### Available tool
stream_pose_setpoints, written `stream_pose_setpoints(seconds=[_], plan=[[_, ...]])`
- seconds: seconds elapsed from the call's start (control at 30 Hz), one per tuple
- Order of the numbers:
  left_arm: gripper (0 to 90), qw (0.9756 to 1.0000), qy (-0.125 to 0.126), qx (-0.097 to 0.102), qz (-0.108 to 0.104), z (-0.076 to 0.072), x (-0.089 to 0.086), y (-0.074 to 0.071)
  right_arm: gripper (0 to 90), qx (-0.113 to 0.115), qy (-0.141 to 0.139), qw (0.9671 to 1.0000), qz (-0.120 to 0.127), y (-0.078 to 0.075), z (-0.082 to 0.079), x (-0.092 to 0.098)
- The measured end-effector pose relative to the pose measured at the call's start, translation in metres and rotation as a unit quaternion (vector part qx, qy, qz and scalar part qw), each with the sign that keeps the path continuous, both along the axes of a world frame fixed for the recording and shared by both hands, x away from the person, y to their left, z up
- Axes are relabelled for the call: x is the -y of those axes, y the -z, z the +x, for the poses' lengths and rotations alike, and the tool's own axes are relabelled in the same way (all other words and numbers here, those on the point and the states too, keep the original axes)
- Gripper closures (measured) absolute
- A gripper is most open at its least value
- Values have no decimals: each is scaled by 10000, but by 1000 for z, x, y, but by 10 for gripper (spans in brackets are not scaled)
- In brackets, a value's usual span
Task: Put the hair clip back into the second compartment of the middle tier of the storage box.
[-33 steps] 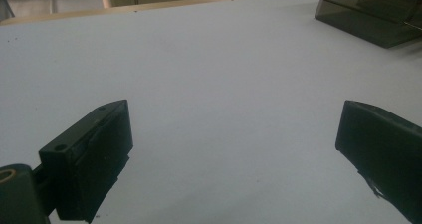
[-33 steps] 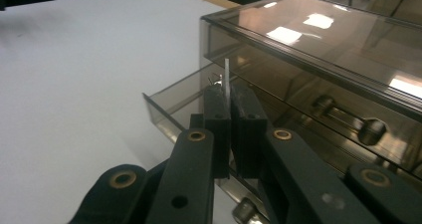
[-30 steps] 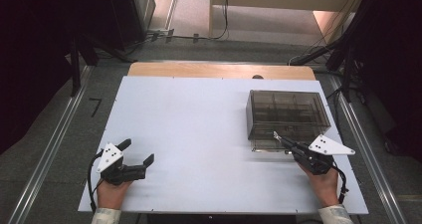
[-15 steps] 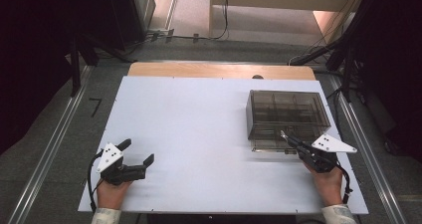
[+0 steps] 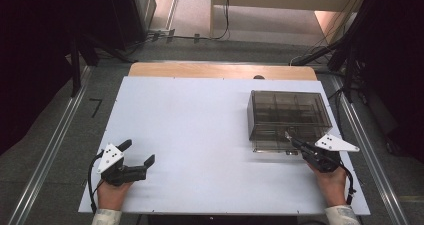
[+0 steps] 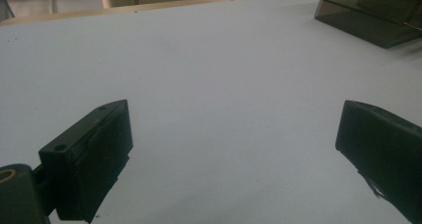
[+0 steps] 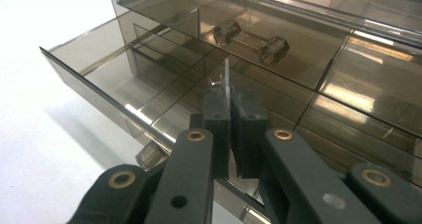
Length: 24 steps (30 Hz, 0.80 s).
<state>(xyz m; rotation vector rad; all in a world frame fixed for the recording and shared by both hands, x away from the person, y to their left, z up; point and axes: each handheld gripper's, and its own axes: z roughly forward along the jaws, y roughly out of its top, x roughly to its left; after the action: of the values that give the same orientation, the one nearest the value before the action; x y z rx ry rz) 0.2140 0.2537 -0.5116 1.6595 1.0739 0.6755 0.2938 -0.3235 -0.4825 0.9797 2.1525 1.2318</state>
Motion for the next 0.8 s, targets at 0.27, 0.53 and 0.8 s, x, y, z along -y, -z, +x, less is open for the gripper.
stream_pose_setpoints(seconds=[0.27,0.53,0.8], plan=[[19,10000,0,2,-2,0,0,0,837,-21,-21,10000,17,1,1,0],[19,10000,2,-2,1,0,0,0,824,-32,-13,10000,58,0,1,1],[19,10000,4,3,2,0,0,0,824,-19,-9,10000,70,0,0,1]])
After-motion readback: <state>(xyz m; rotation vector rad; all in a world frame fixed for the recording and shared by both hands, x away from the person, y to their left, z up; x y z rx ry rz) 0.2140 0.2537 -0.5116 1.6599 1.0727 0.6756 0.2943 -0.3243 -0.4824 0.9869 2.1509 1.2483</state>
